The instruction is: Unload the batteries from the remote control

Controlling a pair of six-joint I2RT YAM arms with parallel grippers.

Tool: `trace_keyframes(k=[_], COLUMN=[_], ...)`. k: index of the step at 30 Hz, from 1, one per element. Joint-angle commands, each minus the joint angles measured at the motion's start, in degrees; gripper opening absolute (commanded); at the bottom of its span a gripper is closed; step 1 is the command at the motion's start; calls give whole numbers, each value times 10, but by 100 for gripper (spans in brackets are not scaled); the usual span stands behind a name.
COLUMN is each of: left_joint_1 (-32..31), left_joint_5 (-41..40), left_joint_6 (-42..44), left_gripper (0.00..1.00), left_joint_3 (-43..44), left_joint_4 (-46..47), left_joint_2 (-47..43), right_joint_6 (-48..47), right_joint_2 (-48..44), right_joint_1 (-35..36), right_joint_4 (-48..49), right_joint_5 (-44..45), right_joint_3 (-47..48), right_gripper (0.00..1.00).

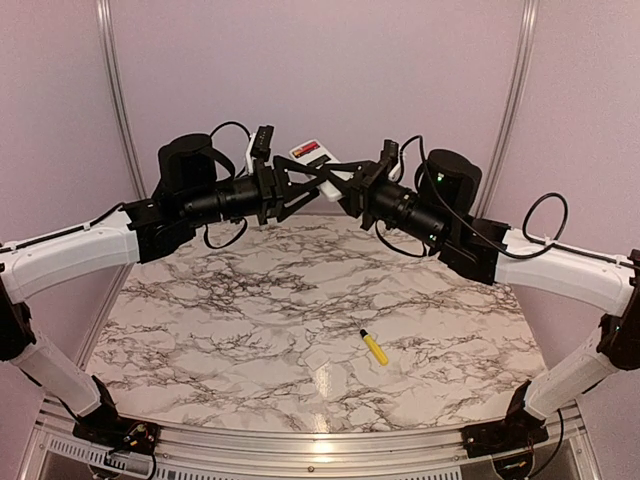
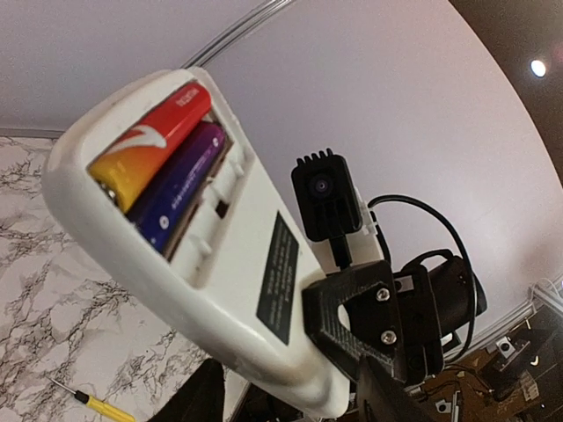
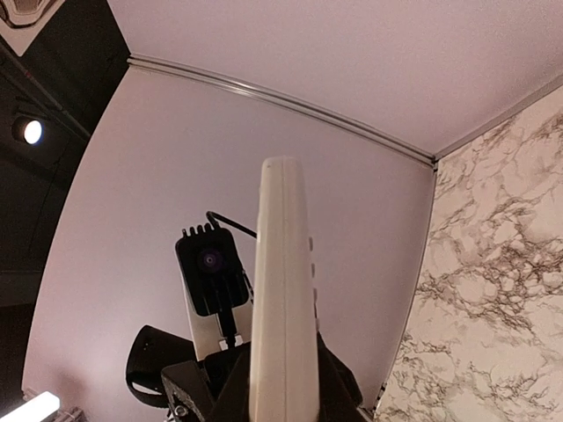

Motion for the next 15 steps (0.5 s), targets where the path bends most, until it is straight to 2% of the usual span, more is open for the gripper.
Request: trace_keyframes(k=[1, 5, 15], left_joint_1=[0, 1, 3], left_joint_5=[1, 8, 37], left_joint_6=[-16, -46, -92], left_gripper=[47, 33, 30], left_joint_3=[21, 14, 17], left_joint_4=[36, 71, 141], left_joint_2=[12, 14, 28], right_joint_6=[2, -3, -2], right_joint_2=[0, 1, 7], right_joint_1=[5, 5, 5], right_joint_4=[53, 78, 114], right_joint_5=[-4, -13, -43], right_joint_3=[17, 12, 4], right_gripper=[0, 0, 0])
